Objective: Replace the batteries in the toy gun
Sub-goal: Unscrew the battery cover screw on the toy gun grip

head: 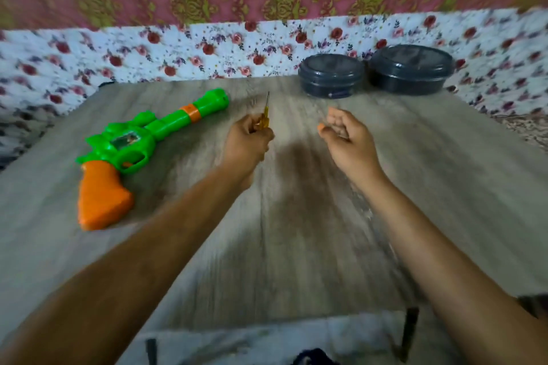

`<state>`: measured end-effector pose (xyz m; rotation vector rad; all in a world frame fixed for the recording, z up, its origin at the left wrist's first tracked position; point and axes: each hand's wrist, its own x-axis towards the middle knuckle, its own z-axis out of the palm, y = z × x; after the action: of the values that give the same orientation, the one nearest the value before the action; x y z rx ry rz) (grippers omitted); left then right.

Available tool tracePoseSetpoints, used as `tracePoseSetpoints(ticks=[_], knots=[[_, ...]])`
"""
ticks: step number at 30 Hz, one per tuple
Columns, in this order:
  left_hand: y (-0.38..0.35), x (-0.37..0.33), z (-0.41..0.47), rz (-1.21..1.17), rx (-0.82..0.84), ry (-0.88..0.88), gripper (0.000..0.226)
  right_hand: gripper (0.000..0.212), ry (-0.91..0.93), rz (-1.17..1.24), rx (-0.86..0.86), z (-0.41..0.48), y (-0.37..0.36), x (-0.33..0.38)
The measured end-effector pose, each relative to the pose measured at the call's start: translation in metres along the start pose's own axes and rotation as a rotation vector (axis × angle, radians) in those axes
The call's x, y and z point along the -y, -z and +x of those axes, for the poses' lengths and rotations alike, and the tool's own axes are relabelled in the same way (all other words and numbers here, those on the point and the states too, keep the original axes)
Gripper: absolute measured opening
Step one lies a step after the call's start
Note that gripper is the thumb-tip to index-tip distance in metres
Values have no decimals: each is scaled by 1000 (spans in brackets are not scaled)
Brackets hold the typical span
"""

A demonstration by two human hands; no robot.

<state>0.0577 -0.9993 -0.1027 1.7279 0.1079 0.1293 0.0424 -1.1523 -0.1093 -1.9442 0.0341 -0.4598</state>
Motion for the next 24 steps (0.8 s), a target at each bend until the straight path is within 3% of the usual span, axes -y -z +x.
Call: tracePoseSetpoints(ticks=[11,17,24], knots=[[104,-4,-138,-146,-204,-12,26,41,101,59,169,-136,-13,61],[179,-13,-124,-73,-407,-90,19,38,78,47,297,-135,-68,86],[242,17,-53,80,-476,158,27,41,-57,120,400,-104,-165,94]])
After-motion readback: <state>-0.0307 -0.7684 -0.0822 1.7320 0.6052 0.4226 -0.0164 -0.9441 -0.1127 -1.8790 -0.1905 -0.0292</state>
